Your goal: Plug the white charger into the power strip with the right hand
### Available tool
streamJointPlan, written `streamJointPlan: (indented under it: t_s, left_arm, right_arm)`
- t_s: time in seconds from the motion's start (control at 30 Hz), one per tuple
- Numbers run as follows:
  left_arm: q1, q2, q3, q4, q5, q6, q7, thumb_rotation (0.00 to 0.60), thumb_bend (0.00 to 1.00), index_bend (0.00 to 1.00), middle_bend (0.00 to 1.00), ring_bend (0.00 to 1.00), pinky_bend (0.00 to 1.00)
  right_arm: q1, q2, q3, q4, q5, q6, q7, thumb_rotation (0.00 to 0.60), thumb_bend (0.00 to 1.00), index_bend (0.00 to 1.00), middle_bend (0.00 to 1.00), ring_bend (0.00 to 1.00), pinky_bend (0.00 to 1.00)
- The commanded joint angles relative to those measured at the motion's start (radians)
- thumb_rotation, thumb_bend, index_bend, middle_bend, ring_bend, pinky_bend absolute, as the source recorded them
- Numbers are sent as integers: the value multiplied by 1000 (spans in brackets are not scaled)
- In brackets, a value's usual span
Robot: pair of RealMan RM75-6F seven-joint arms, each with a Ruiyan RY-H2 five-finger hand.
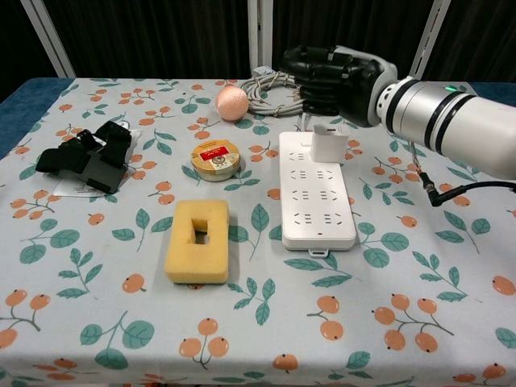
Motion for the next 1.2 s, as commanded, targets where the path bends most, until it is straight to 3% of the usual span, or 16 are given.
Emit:
streamJointPlan:
  t_s: [0.03, 0.13, 0.2, 0.3, 0.33, 0.43, 0.53, 0.67, 0.97, 1.2]
  left_arm:
    - [-2, 3, -1, -5, 3, 2, 5, 600, 0, 172, 135, 26, 0]
    - [-3, 8, -3, -12, 3, 4, 12, 600, 0, 172, 135, 26, 0]
    - [-2, 10, -5, -16, -2, 5, 20, 600, 0, 172, 135, 26, 0]
    - [-1, 12, -8, -20, -8, 8, 39, 600, 0, 171, 135, 26, 0]
    - [0, 12, -8, -22, -9, 9, 43, 600, 0, 171, 135, 26, 0]
    - [3, 12, -12, -28, -18, 14, 59, 600, 0, 171, 135, 26, 0]
    - [5, 9, -15, -33, -26, 17, 79, 600, 0, 171, 135, 26, 0]
    - [7, 5, -18, -46, -29, 27, 114, 600, 0, 170, 130, 26, 0]
    - [23, 17, -11, -98, 1, 73, 149, 600, 0, 165, 123, 25, 0]
    - [29, 18, -2, -112, 1, 69, 156, 600, 0, 164, 123, 25, 0]
  right_arm:
    - [-35, 58, 8, -55, -16, 78, -77, 600, 848, 1000, 1000, 1000, 1000]
    - [-78, 118, -21, -88, -58, 176, -258, 600, 826, 991, 997, 966, 995]
    - [-120, 163, -51, -112, -82, 250, -447, 600, 773, 903, 940, 849, 898]
    - [-189, 246, -103, -163, -103, 332, -736, 600, 641, 677, 743, 605, 597]
    - [-210, 277, -119, -186, -98, 342, -820, 600, 560, 559, 640, 493, 476]
    - [-276, 392, -165, -285, -47, 346, -1070, 600, 361, 280, 391, 232, 239]
    - [-329, 499, -206, -389, 29, 329, -1254, 600, 212, 27, 159, 35, 50]
    - [-401, 568, -253, -480, 95, 381, -1429, 600, 116, 0, 4, 0, 0]
    - [-611, 605, -339, -561, 23, 652, -1455, 600, 106, 0, 0, 0, 0]
    - [-659, 601, -353, -551, -38, 707, -1441, 600, 114, 0, 0, 0, 0]
